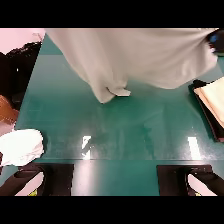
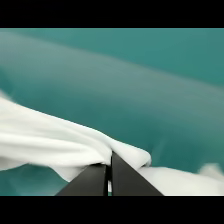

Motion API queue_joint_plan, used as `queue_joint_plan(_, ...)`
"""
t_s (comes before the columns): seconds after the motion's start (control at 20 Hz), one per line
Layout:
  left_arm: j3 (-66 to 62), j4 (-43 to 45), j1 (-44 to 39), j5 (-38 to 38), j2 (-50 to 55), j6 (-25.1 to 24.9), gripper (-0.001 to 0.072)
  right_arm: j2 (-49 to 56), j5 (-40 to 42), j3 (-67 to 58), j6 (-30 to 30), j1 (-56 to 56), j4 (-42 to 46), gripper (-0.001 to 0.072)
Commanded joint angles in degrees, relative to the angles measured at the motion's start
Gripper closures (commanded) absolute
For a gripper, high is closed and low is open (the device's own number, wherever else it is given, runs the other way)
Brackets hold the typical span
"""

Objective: Fold the shirts.

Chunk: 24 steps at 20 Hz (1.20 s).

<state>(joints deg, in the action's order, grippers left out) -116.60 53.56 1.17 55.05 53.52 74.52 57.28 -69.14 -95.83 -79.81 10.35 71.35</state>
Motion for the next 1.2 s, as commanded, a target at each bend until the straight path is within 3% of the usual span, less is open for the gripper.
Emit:
queue_joint_plan(0.0,-4.7,-0.7,0.0,-5.7,-3.1,0.1,0.0684,-4.6,0.0,-5.5,0.0,-0.4,2.5,0.0695)
queue_joint_plan(0.3,-9.1,-3.8,0.1,-12.8,-4.8,-0.2,0.0685,-8.9,-0.3,-8.8,-0.1,-0.4,5.3,0.0695)
queue_joint_plan(0.45,-6.9,0.7,0.1,-12.8,-3.1,-1.0,0.0686,-5.9,-6.0,-8.8,-1.7,-0.4,5.3,0.0695)
queue_joint_plan(0.6,1.4,4.0,0.1,-9.5,1.7,2.4,0.0685,1.9,-16.1,-8.1,-4.7,0.0,5.2,0.0695)
queue_joint_plan(0.7,6.3,7.5,0.1,-3.4,7.7,5.2,0.0684,7.1,-18.8,-3.4,-5.7,1.8,5.2,0.0695)
queue_joint_plan(0.9,11.1,10.8,0.1,10.1,24.4,5.6,0.0684,16.7,-10.5,10.4,-5.8,6.6,5.2,0.0695)
queue_joint_plan(1.15,11.7,10.7,0.1,9.0,40.5,5.7,0.0684,28.8,5.3,15.2,-6.3,7.7,4.7,0.0695)
